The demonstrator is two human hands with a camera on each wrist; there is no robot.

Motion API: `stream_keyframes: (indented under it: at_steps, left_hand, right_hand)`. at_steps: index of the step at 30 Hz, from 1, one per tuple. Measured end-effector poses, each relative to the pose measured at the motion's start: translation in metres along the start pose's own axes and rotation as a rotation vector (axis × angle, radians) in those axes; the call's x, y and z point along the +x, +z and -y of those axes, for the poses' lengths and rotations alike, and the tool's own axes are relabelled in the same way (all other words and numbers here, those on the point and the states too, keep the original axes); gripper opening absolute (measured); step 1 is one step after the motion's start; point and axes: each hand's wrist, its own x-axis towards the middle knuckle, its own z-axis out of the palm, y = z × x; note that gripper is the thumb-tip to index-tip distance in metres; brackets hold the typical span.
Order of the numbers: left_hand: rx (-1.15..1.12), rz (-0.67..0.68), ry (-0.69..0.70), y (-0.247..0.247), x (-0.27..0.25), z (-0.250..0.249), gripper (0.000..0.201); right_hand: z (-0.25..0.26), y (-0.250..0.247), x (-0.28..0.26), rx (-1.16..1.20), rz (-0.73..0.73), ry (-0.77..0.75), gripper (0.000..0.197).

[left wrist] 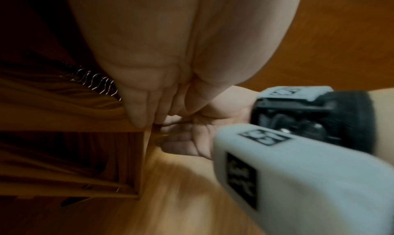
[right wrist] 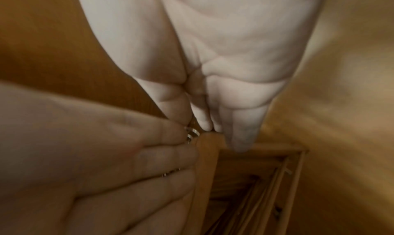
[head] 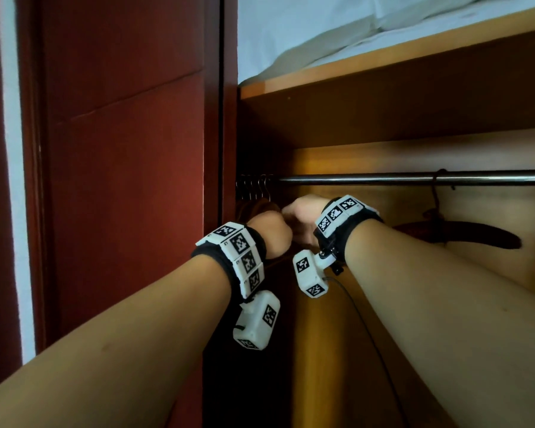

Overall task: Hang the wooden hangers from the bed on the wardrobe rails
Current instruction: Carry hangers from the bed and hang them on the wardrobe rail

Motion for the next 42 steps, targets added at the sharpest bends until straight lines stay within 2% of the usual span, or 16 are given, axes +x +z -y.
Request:
stream_keyframes:
  at_steps: [3,6,10,13,17,19,21,23,25,27,29,35,37,42]
  left_hand:
    - [-0.077,-0.007,0.049,0.002,0.002,-0.001,0.036]
    - [-0.139,0.009,0.086,0.003,0.004,-0.002,0.034]
    - [-0.205,0.022,0.121,0.007,0.006,-0.010,0.034]
    - [-0.354,0.042,0.140,0.012,0.004,-0.026,0.031]
    - [-0.553,0.160,0.182,0.028,-0.003,-0.054,0.026]
    - [-0.581,0.203,0.186,0.038,-0.005,-0.067,0.032]
    - [-0.555,0.229,0.174,0.045,-0.009,-0.079,0.036]
    - [-0.515,0.281,0.177,0.054,-0.012,-0.091,0.041]
    - [-0.488,0.332,0.189,0.061,-0.013,-0.099,0.045]
    - [-0.486,0.384,0.186,0.066,-0.011,-0.105,0.047]
    - [-0.486,0.413,0.189,0.068,-0.011,-0.109,0.044]
    - [-0.419,0.258,0.120,0.065,-0.008,-0.102,0.032]
    - [-0.408,0.181,0.089,0.062,-0.004,-0.089,0.028]
    - [-0.364,0.059,-0.054,0.054,0.008,-0.043,0.039]
  right_hand:
    - [-0.007,-0.006,-0.005,0.132,-0.033,0.048,0.020]
    - [-0.011,-0.015,-0.017,0.230,-0.064,0.024,0.021]
    - [-0.009,-0.034,-0.032,0.261,-0.093,0.038,0.049]
    - [-0.005,-0.053,-0.049,0.236,-0.121,0.043,0.045]
    - [-0.002,-0.088,-0.082,0.167,-0.195,0.031,0.035]
    - [-0.004,-0.107,-0.098,0.126,-0.294,0.008,0.026]
    - [-0.008,-0.125,-0.110,0.064,-0.456,-0.014,0.018]
    - [-0.016,-0.144,-0.119,-0.044,-0.626,-0.014,0.017]
    - [-0.026,-0.162,-0.127,-0.160,-0.695,0.020,0.020]
    - [-0.039,-0.174,-0.133,-0.293,-0.622,0.056,0.020]
    - [-0.052,-0.174,-0.134,-0.333,-0.530,0.115,0.031]
    - [-0.062,-0.137,-0.104,-0.024,-0.372,0.245,0.042]
    - [-0.059,-0.122,-0.090,-0.016,-0.344,0.210,0.047]
    - [-0.051,-0.078,-0.061,0.077,-0.160,0.104,0.061]
